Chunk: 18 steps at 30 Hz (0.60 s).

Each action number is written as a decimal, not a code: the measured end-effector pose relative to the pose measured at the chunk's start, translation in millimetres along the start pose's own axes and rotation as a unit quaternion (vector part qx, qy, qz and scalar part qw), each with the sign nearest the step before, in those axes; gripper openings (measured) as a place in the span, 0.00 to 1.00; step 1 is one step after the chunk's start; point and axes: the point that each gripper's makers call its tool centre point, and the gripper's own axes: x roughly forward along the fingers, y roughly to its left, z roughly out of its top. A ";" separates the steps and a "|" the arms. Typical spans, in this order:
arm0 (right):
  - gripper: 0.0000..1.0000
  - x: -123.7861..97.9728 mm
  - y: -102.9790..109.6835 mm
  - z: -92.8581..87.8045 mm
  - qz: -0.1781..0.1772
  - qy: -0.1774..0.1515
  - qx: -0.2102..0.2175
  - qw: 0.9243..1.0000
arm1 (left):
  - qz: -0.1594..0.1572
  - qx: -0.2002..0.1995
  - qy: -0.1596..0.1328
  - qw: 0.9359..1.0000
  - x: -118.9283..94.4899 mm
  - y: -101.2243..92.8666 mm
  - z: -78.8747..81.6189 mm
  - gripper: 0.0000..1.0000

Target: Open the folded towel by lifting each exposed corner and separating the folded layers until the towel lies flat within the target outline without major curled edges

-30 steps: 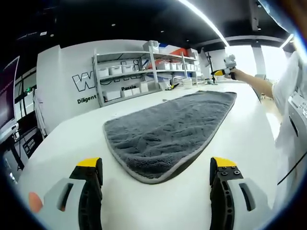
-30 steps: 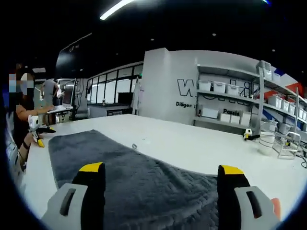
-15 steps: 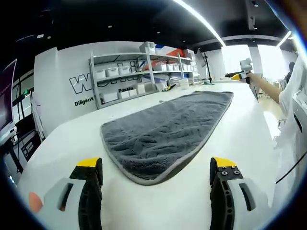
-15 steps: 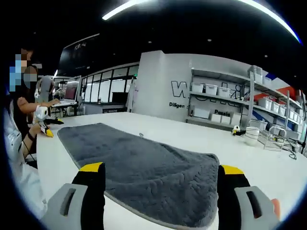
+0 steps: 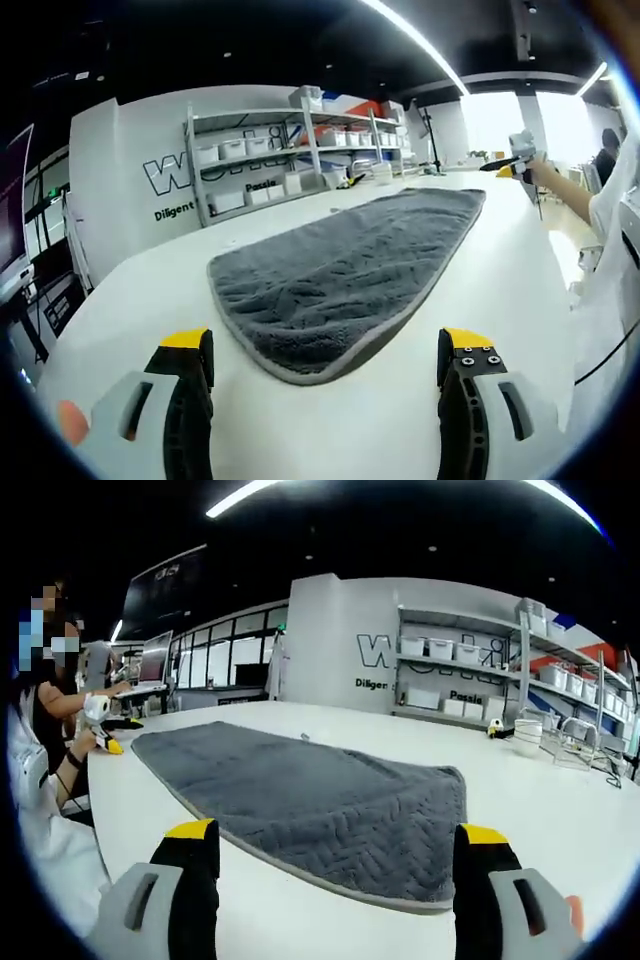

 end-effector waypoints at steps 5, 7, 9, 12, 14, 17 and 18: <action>0.99 12.4 0.3 -15.6 0.009 0.026 0.015 1.000 | 0.000 0.000 0.000 1.000 -0.2 0.1 -0.2 0.91; 0.99 17.0 -0.5 -23.2 0.012 0.038 0.020 0.999 | 0.000 0.000 0.000 1.000 -0.3 0.0 -0.3 0.91; 0.99 20.2 -2.0 -29.2 0.014 0.045 0.027 0.999 | -0.001 0.001 0.000 1.000 -0.4 -0.3 -0.2 0.91; 0.99 22.5 -6.0 -37.8 0.012 0.055 0.035 0.998 | -0.002 0.002 0.000 1.000 -0.5 -1.0 -0.3 0.91; 0.99 22.6 -5.9 -42.5 0.008 0.061 0.037 0.997 | -0.004 0.004 0.001 1.000 -0.4 -2.0 -0.5 0.91; 0.99 20.8 -6.5 -51.7 0.009 0.079 0.035 0.996 | -0.006 0.006 0.001 1.000 -0.3 -3.6 -0.4 0.91; 0.99 19.7 -7.2 -54.1 0.009 0.084 0.034 0.996 | -0.007 0.006 0.000 1.000 -0.3 -4.0 -0.2 0.91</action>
